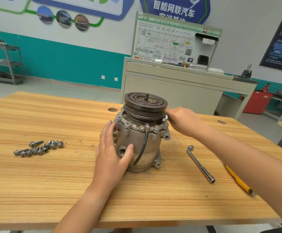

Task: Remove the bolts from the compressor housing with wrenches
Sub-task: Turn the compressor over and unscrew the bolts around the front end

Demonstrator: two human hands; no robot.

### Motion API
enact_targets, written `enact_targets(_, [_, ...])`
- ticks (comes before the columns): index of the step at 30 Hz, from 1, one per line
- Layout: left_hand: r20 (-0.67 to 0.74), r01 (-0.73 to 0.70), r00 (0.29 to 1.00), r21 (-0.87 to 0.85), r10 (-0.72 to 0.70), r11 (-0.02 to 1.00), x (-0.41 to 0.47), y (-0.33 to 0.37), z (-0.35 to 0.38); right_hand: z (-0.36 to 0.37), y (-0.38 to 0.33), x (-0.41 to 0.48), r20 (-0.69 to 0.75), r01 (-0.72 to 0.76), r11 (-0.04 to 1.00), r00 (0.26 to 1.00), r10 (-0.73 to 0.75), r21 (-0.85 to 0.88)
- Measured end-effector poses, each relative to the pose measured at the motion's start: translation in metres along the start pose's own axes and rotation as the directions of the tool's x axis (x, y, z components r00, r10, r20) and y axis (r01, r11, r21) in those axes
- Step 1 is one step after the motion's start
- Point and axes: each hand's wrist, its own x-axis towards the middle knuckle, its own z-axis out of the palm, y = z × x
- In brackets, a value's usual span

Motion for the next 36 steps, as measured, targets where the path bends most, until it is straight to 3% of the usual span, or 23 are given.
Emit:
enact_targets(4, [0.011, -0.019, 1.0, -0.01, 0.019, 1.0, 0.0, -0.001, -0.001, 0.002, 0.001, -0.02, -0.16, -0.139, 0.965, 0.971, 0.177, 0.224])
enact_targets(6, [0.011, -0.016, 1.0, -0.005, 0.017, 1.0, 0.0, -0.001, 0.0, -0.008, 0.004, -0.039, -0.203, -0.203, 0.894, 0.931, 0.302, 0.4])
enact_targets(8, [0.007, -0.017, 1.0, 0.005, 0.017, 1.0, 0.0, -0.002, 0.001, -0.025, 0.001, -0.059, -0.236, -0.184, 0.842, 0.91, 0.341, 0.508])
enact_targets(10, [0.003, -0.013, 1.0, 0.019, 0.013, 1.0, 0.0, -0.001, 0.001, -0.042, -0.005, -0.078, -0.236, -0.153, 0.909, 0.937, 0.258, 0.388])
enact_targets(12, [-0.001, -0.005, 1.0, 0.033, 0.005, 0.999, -0.001, 0.001, 0.001, -0.057, -0.015, -0.092, -0.104, -0.179, 0.963, 0.974, 0.202, 0.2])
enact_targets(16, [-0.009, 0.0, 1.0, 0.051, 0.0, 0.999, -0.001, 0.003, -0.001, -0.069, -0.032, -0.092, 0.135, -0.279, 0.96, 0.952, 0.274, 0.02])
enact_targets(25, [-0.01, 0.013, 1.0, 0.05, -0.013, 0.999, -0.001, 0.004, -0.001, -0.087, -0.06, -0.07, 0.202, -0.173, 0.919, 0.945, 0.256, -0.355])
enact_targets(36, [-0.008, 0.023, 1.0, 0.039, -0.023, 0.999, -0.001, 0.004, 0.0, -0.047, 0.021, -0.05, 0.105, 0.069, 0.953, 0.994, -0.04, -0.296])
